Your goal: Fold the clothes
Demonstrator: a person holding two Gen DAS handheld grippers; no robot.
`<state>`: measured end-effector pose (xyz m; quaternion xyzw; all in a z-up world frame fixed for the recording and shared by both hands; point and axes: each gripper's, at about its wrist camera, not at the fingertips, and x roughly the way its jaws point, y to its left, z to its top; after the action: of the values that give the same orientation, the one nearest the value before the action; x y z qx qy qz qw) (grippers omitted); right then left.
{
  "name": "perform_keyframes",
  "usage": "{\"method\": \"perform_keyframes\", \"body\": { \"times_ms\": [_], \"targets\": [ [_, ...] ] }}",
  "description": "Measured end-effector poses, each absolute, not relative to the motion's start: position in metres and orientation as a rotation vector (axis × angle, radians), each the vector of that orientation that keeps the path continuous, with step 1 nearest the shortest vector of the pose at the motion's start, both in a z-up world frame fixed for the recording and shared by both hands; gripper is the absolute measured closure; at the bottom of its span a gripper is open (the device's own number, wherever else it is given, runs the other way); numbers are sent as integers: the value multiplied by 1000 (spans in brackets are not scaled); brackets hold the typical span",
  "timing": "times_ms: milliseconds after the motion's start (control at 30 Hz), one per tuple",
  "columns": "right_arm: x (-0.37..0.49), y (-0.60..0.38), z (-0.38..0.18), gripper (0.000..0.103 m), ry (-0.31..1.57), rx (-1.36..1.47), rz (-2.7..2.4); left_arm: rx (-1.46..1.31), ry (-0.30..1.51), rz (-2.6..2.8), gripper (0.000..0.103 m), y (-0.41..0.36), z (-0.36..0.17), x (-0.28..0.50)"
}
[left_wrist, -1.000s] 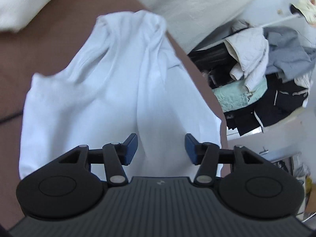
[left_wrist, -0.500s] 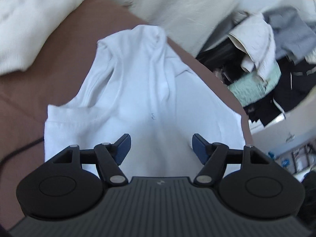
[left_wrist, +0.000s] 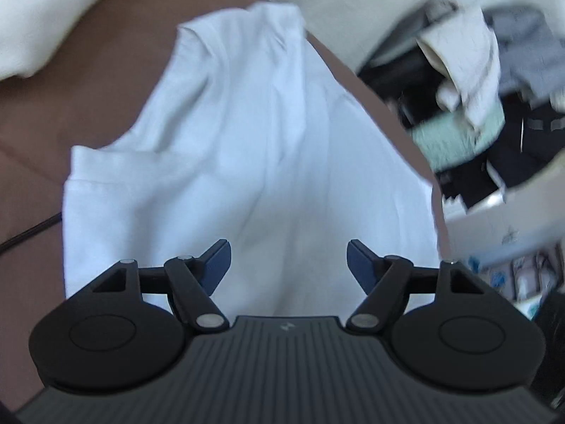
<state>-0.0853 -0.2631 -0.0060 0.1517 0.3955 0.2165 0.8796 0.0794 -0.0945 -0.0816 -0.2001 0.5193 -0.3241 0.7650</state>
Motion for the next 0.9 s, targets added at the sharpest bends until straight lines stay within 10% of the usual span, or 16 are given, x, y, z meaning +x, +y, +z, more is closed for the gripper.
{"method": "perform_keyframes", "body": {
  "times_ms": [33, 100, 133, 433, 567, 633, 800, 833, 900],
  "targets": [
    [-85, -267, -4, 69, 810, 324, 432, -389, 1118, -685, 35, -98, -82, 77],
    [-75, -278, -1, 69, 791, 326, 379, -312, 1095, -660, 93, -100, -82, 73],
    [-73, -281, -1, 69, 786, 322, 357, -284, 1065, -638, 103, -99, -78, 69],
    [-40, -322, -21, 63, 746, 330, 261, -273, 869, -590, 96, -72, -36, 47],
    [-6, -343, -35, 63, 767, 396, 234, -321, 1049, -668, 58, -91, -70, 62],
    [3, -353, -43, 63, 760, 437, 227, -297, 1089, -672, 55, -104, -82, 65],
    [-9, -361, -72, 62, 731, 613, 241, -203, 1102, -668, 60, -130, -100, 70],
    [-13, -360, -78, 62, 725, 655, 265, -169, 1069, -669, 88, -132, -95, 65],
    [-15, -350, -81, 62, 734, 640, 302, -101, 1004, -669, 99, -137, -84, 55]
  ]
}}
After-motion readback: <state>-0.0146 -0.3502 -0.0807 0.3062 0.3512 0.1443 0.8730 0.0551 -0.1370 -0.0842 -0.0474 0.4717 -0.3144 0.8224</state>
